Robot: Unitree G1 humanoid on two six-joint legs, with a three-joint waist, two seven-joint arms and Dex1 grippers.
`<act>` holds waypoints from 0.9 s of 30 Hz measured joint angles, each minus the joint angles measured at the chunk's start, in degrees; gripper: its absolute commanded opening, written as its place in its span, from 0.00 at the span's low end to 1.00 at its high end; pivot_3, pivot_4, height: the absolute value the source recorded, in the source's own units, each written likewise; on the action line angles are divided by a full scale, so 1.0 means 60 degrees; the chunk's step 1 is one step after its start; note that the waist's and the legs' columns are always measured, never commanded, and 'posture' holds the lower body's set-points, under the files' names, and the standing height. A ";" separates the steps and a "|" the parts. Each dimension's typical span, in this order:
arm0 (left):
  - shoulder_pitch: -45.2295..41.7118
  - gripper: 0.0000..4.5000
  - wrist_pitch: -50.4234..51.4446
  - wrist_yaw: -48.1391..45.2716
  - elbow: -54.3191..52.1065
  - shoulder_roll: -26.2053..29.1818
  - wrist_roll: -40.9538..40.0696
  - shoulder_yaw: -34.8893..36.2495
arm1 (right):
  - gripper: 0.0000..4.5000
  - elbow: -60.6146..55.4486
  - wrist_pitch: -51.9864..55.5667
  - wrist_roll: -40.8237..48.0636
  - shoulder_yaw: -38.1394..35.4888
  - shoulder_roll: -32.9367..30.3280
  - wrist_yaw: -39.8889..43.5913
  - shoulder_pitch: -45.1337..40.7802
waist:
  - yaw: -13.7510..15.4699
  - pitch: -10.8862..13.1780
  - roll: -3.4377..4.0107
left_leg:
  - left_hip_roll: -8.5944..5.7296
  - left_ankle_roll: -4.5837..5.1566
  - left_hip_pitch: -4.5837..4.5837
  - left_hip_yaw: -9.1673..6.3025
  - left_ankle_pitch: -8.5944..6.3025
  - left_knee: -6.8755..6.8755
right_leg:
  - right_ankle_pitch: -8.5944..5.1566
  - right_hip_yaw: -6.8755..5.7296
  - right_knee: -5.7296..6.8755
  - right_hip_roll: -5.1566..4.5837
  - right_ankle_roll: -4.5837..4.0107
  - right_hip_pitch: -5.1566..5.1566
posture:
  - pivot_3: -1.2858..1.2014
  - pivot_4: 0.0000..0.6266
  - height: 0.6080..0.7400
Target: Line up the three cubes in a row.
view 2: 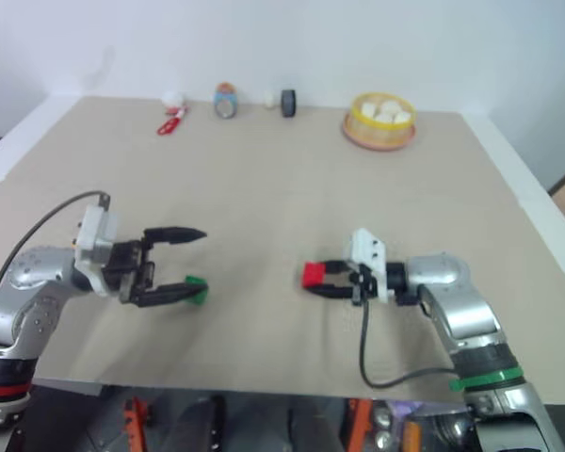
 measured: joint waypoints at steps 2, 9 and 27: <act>0.0109 1.00 0.0037 0.0030 -0.0215 0.0004 -0.0026 0.0010 | 0.28 0.0252 -0.0267 -0.0026 0.0189 0.0107 0.0342 -0.0279 | 0.0001 0.0000 -0.0001 | 0.0003 -0.0003 0.0003 0.0000 0.0002 0.0002 | 0.0003 -0.0001 0.0000 0.0001 -0.0002 0.0001 | 0.52 0.24 1.00; 0.0718 1.00 0.0251 0.0454 -0.1041 0.0157 -0.0233 0.0177 | 0.28 0.1850 -0.0977 -0.0357 0.0478 0.0681 0.0512 -0.1059 | 0.0004 0.0000 -0.0001 | 0.0005 -0.0005 0.0004 0.0000 0.0004 0.0002 | 0.0006 -0.0002 0.0001 0.0001 -0.0006 0.0001 | 0.52 0.24 1.00; 0.1244 1.00 0.0555 0.0857 -0.1367 0.0706 -0.0542 0.0920 | 0.28 0.2976 -0.1941 -0.0602 0.0184 0.0724 0.0411 -0.0739 | 0.0008 0.0001 0.0000 | 0.0009 -0.0007 0.0012 0.0001 0.0006 0.0001 | 0.0009 -0.0004 0.0004 0.0005 -0.0014 0.0001 | 0.52 0.24 1.00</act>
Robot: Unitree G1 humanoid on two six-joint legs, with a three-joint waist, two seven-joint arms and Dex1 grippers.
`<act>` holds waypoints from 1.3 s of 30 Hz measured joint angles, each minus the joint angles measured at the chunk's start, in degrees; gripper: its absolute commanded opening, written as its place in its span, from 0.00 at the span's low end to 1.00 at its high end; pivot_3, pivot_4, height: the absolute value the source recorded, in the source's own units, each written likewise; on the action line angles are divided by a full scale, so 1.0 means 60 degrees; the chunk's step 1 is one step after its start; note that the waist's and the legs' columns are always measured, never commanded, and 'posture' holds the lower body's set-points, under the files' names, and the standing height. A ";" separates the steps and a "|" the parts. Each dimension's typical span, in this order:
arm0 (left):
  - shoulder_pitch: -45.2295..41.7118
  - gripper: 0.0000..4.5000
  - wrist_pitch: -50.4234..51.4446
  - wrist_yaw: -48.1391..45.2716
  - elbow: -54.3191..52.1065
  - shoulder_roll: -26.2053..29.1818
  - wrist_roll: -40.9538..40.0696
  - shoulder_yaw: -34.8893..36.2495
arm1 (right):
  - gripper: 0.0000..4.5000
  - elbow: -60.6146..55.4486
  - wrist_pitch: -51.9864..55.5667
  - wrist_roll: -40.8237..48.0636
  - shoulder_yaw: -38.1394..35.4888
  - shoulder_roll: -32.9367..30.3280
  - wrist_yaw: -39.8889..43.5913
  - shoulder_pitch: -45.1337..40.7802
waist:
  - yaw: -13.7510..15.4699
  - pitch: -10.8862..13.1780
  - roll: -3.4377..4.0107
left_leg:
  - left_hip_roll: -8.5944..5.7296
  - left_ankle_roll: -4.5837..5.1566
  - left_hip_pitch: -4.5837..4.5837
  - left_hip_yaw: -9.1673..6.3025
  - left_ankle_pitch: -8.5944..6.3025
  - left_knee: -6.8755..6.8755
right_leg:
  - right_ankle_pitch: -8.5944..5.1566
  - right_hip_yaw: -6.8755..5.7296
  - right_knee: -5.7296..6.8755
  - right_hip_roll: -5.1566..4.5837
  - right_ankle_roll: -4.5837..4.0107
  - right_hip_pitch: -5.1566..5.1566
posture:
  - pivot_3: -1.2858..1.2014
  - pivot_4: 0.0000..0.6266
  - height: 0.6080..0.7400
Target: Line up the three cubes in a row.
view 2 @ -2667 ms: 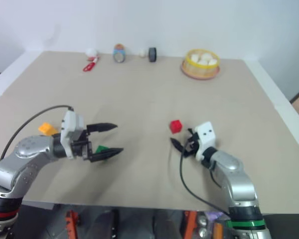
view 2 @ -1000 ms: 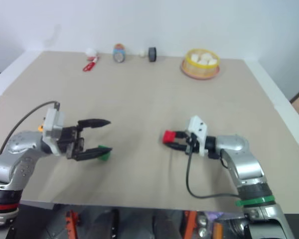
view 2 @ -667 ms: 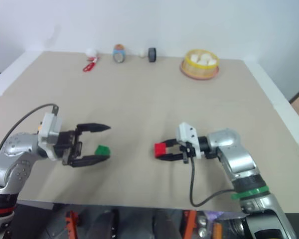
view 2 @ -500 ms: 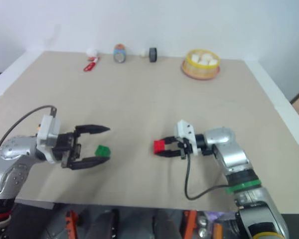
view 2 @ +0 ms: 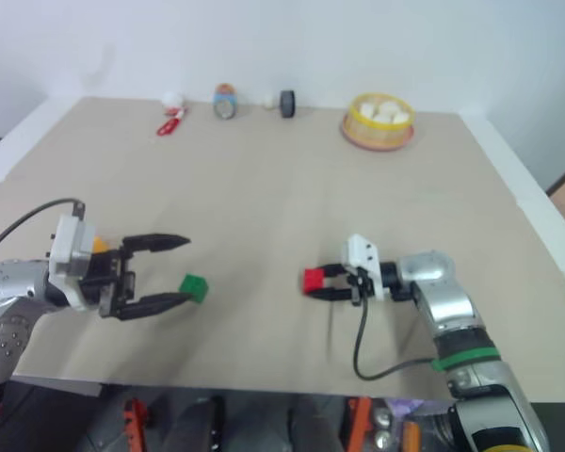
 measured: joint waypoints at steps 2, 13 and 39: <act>-0.0034 1.00 0.0000 -0.0008 0.0045 0.0002 -0.0001 0.0000 | 0.28 0.0001 -0.0016 -0.0008 0.0001 0.0102 -0.0093 0.0000 | 0.0000 0.0000 0.0000 | 0.0000 0.0000 -0.0001 -0.0001 0.0000 -0.0001 | 0.0000 0.0000 0.0000 0.0001 0.0000 0.0000 | 0.52 0.24 1.00; -0.0299 1.00 -0.0001 -0.0088 0.0226 0.0126 -0.0010 0.0001 | 0.28 0.0084 0.0080 -0.0033 0.0001 0.0315 -0.0140 0.0002 | 0.0001 0.0000 0.0000 | 0.0000 0.0000 -0.0002 0.0000 0.0000 -0.0001 | -0.0001 0.0000 0.0000 0.0000 0.0000 0.0000 | 0.52 0.24 1.00; -0.0032 1.00 0.0010 0.0202 0.0105 0.0174 -0.0020 0.0268 | 0.99 0.1619 -0.0836 -0.0449 0.0170 0.0284 0.0466 -0.0433 | -0.0005 -0.0001 -0.0002 | 0.0001 0.0009 0.0021 0.0003 0.0036 0.0013 | 0.0051 0.0000 0.0000 -0.0001 -0.0004 0.0020 | 0.52 0.24 1.00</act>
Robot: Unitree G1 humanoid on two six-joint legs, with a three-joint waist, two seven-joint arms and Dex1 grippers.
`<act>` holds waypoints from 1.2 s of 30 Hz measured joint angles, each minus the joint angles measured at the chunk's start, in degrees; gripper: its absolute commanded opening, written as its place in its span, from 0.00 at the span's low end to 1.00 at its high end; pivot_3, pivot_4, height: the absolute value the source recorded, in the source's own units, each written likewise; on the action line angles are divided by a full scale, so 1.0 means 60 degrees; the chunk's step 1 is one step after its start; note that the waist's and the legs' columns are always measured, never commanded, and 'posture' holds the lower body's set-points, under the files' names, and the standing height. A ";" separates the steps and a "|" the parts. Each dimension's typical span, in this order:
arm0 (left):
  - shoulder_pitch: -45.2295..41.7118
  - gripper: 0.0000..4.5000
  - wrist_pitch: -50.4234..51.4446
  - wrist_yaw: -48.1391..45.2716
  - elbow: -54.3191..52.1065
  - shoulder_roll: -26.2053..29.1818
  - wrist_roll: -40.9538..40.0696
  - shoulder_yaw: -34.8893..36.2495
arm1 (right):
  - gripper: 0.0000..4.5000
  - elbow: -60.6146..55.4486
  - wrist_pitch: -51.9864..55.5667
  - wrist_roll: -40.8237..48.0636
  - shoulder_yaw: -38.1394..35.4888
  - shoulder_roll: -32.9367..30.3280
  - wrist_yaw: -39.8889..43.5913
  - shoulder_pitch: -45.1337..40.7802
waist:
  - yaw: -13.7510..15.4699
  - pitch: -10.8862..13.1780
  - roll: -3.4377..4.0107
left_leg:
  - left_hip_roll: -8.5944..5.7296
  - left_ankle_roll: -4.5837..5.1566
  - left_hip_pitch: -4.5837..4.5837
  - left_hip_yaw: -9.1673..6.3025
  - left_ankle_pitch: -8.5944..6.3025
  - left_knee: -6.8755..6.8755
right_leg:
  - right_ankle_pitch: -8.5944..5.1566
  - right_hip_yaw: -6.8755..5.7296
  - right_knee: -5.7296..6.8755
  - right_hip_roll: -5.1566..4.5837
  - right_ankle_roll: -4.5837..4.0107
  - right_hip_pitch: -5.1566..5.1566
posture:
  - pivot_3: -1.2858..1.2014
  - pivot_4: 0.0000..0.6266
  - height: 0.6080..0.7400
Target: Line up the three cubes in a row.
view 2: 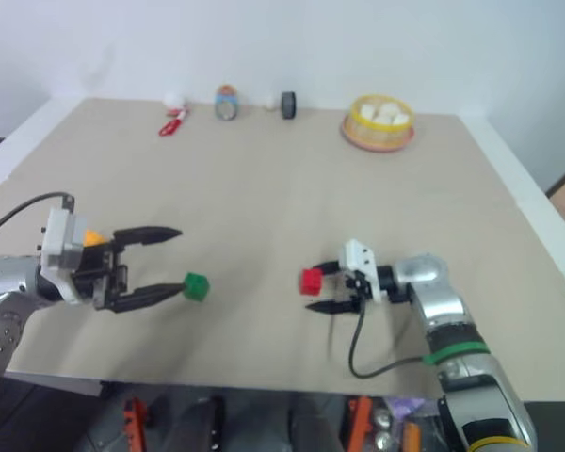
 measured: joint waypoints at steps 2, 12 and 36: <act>0.0000 1.00 -0.0003 0.0006 0.0000 0.0000 0.0000 0.0000 | 0.99 0.0015 0.0080 -0.0067 0.0013 -0.0008 -0.0067 -0.0041 | -0.0001 0.0000 0.0000 | -0.0002 0.0006 0.0001 0.0002 0.0008 0.0002 | 0.0014 0.0000 0.0000 -0.0003 0.0001 -0.0002 | 0.52 0.24 1.00; 0.1030 1.00 0.0047 0.0354 -0.0002 0.0025 0.0099 0.0408 | 0.99 0.0086 0.0840 -0.0079 -0.0036 -0.1032 0.0294 -0.0312 | 0.0044 0.0001 0.0002 | -0.0040 0.0021 -0.0025 0.0078 0.0032 0.0000 | 0.0000 0.0003 -0.0013 -0.0098 0.0033 -0.0008 | 0.52 0.24 1.00; 0.4143 1.00 0.1022 0.3930 -0.1492 -0.1063 0.1340 -0.0112 | 0.99 -0.2108 0.4286 0.2197 -0.2450 -0.0428 -0.1475 -0.2430 | -0.0217 0.0014 0.0013 | -0.0010 0.0018 -0.0046 0.0080 0.0028 -0.0054 | -0.0034 -0.0003 -0.0009 -0.0064 0.0012 -0.0052 | 0.52 0.24 1.00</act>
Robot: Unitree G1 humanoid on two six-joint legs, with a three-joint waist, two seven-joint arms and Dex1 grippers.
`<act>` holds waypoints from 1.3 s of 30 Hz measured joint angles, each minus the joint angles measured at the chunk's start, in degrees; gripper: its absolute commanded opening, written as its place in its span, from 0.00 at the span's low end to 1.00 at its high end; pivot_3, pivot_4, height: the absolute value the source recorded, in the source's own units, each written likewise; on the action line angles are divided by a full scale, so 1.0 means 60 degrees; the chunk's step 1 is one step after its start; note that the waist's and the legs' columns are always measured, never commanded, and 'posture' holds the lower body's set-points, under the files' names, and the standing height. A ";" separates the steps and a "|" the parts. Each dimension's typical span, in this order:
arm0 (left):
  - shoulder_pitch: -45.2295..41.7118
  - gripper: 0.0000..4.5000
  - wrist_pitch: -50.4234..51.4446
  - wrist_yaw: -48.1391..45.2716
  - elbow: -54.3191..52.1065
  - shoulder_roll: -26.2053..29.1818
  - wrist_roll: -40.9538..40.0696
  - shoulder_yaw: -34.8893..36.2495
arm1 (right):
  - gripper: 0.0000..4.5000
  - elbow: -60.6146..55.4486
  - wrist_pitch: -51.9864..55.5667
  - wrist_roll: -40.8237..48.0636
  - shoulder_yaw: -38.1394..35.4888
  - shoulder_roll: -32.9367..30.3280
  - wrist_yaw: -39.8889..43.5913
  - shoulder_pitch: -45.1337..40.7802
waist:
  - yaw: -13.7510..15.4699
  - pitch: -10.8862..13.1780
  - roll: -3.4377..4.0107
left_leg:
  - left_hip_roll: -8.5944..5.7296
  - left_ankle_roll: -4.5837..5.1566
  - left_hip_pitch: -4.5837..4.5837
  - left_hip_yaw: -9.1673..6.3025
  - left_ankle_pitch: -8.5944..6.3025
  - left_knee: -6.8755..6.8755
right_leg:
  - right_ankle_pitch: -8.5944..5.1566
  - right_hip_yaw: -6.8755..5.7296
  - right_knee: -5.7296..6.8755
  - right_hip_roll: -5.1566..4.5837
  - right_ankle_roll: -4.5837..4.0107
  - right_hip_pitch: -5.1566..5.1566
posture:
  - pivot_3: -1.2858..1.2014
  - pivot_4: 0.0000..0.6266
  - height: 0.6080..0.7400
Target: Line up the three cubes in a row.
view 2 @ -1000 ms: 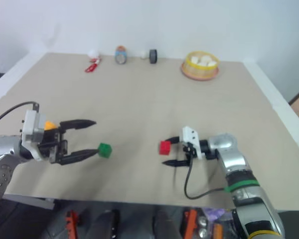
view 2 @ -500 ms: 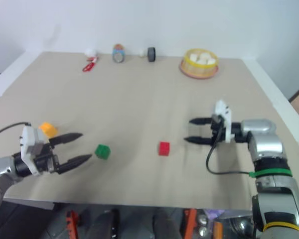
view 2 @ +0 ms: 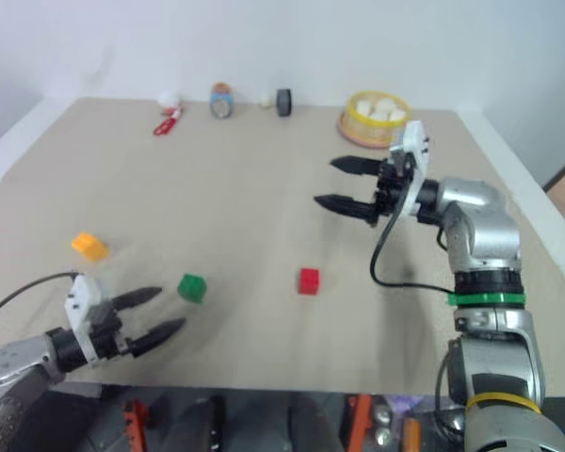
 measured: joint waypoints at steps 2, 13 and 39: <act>-0.0011 1.00 -0.0001 0.0334 0.0001 -0.0212 0.0337 -0.0245 | 0.99 -0.0832 0.0414 0.0294 0.0005 0.0097 -0.0055 0.0174 | -0.0003 0.0000 0.0000 | 0.0001 -0.0001 0.0000 -0.0001 -0.0002 -0.0002 | -0.0001 0.0000 0.0000 0.0001 0.0000 0.0000 | 0.52 0.24 1.00; -0.1138 1.00 0.0804 0.2115 0.0128 -0.1356 0.1031 -0.1171 | 0.99 -0.2550 0.1187 0.0815 0.0296 0.0235 -0.0429 0.0949 | -0.0003 -0.0002 -0.0003 | -0.0001 0.0000 0.0001 -0.0005 -0.0001 0.0011 | 0.0010 -0.0001 0.0001 0.0005 0.0003 0.0003 | 0.52 0.24 1.00; -0.1574 0.29 0.1657 0.2071 0.0110 -0.0886 0.1050 -0.1267 | 1.00 -0.2578 0.1054 0.0890 0.0333 0.0162 -0.0464 0.1180 | -0.0007 -0.0003 -0.0002 | -0.0007 -0.0002 0.0001 -0.0010 -0.0004 0.0011 | 0.0003 -0.0001 0.0000 0.0003 0.0007 0.0008 | 0.52 0.24 1.00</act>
